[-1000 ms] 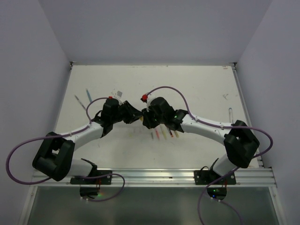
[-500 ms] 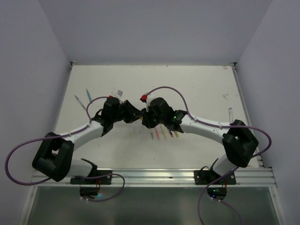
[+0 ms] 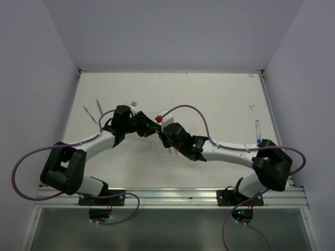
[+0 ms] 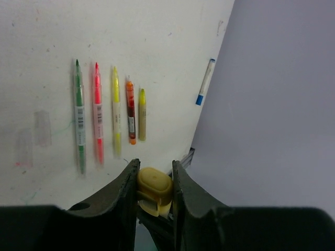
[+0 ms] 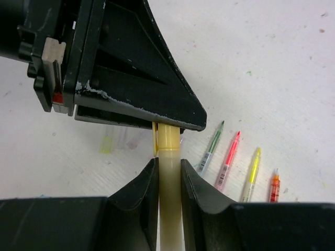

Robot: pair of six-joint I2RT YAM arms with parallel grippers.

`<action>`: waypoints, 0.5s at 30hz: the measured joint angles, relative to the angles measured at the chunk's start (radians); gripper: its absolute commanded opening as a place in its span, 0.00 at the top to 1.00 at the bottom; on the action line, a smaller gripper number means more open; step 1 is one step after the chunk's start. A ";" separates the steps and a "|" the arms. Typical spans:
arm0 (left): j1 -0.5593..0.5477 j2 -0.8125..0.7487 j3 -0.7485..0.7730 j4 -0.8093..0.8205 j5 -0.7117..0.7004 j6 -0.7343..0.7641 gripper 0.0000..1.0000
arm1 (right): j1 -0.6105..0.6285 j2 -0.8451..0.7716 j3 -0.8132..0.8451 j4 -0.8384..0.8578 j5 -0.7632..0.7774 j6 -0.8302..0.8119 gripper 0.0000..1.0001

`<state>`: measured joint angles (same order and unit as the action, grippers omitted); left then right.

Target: Open the pen caps

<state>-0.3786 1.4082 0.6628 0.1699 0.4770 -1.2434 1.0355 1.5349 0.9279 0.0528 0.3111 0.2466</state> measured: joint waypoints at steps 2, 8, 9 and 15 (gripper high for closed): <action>0.020 0.019 0.007 0.013 0.069 -0.034 1.00 | 0.018 -0.022 -0.019 0.022 0.045 -0.013 1.00; 0.075 0.034 0.023 0.088 0.134 -0.106 1.00 | 0.028 -0.079 -0.042 0.007 0.092 -0.060 1.00; 0.110 0.034 0.027 0.109 0.119 -0.118 1.00 | 0.031 -0.092 -0.064 -0.035 0.097 -0.071 1.00; 0.208 0.026 0.048 0.204 0.054 -0.148 1.00 | 0.032 -0.083 -0.137 -0.175 0.089 -0.092 1.00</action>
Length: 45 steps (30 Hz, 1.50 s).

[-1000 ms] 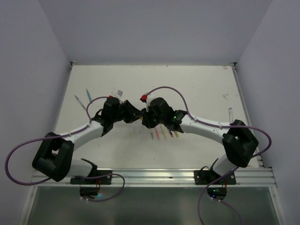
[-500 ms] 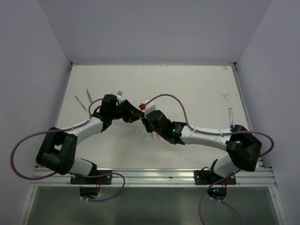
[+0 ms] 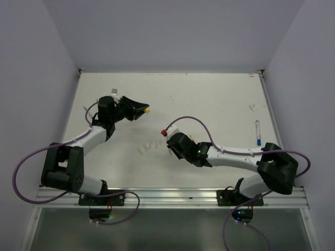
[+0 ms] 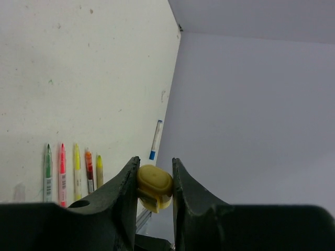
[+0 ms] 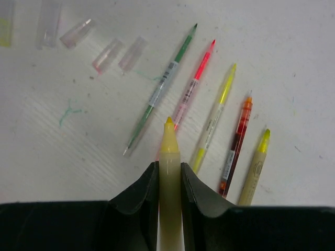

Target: Open the pen caps

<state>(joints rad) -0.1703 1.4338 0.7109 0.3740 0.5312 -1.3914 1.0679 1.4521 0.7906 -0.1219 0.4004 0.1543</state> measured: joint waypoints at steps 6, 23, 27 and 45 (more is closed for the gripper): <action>-0.008 -0.048 0.045 -0.119 -0.052 0.148 1.00 | -0.036 -0.048 0.008 -0.064 -0.021 0.024 1.00; -0.020 -0.641 -0.330 -0.644 -0.290 0.392 1.00 | -0.447 -0.164 0.026 -0.135 -0.153 0.141 1.00; -0.021 -0.655 -0.337 -0.684 -0.312 0.409 1.00 | -0.468 -0.163 0.023 -0.148 -0.159 0.150 1.00; -0.023 -0.457 -0.446 -0.544 -0.267 0.427 1.00 | -0.534 -0.067 0.010 -0.157 -0.184 0.159 1.00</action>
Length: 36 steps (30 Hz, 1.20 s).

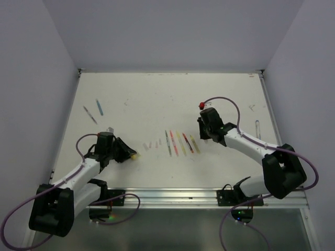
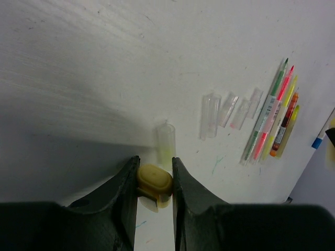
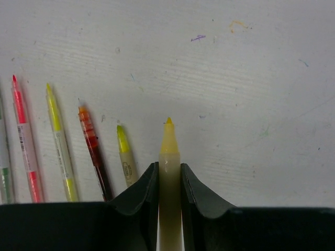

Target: Open the pen caps

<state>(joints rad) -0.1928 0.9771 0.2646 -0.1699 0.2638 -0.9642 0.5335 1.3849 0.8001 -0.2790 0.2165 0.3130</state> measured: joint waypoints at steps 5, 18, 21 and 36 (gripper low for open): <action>-0.003 0.076 0.012 0.081 0.024 0.007 1.00 | -0.004 0.042 -0.002 -0.006 -0.003 0.000 0.95; -0.006 0.183 0.031 0.206 0.047 0.010 1.00 | -0.019 0.110 0.010 -0.024 -0.016 0.005 0.92; -0.007 0.206 0.042 0.219 0.048 0.011 1.00 | -0.019 0.121 0.020 -0.029 -0.027 0.009 0.89; -0.011 0.240 0.058 0.243 0.047 0.016 0.88 | -0.019 0.173 0.037 -0.035 -0.057 0.022 0.81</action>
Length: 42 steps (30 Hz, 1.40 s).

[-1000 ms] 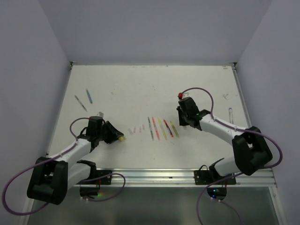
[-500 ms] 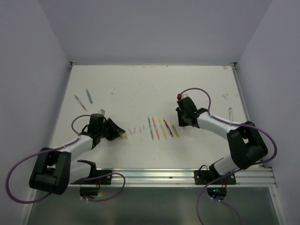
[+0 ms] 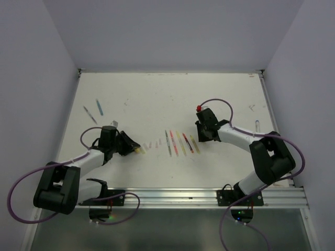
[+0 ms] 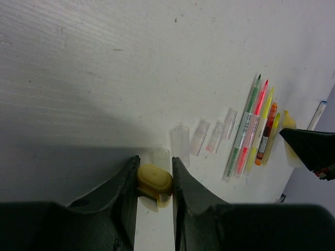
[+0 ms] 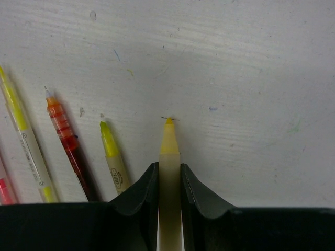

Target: Open the pen caps

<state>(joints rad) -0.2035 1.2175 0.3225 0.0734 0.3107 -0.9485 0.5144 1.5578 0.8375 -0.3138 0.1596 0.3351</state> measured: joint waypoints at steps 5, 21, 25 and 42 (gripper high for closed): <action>0.000 0.014 0.000 0.020 0.001 0.000 0.75 | 0.000 0.008 0.000 0.002 -0.003 0.005 0.75; -0.002 0.019 0.001 0.052 0.011 -0.001 0.48 | 0.000 0.008 0.000 0.001 -0.021 0.005 0.67; -0.002 0.017 0.001 0.053 0.014 -0.001 0.47 | 0.000 0.008 0.000 0.000 -0.021 0.005 0.66; -0.002 -0.158 0.051 -0.180 -0.058 0.030 0.32 | -0.127 -0.131 0.154 -0.098 0.033 0.008 0.46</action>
<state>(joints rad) -0.2054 1.0595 0.3733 -0.1070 0.2531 -0.9184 0.3874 1.4265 0.9913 -0.4118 0.1928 0.3435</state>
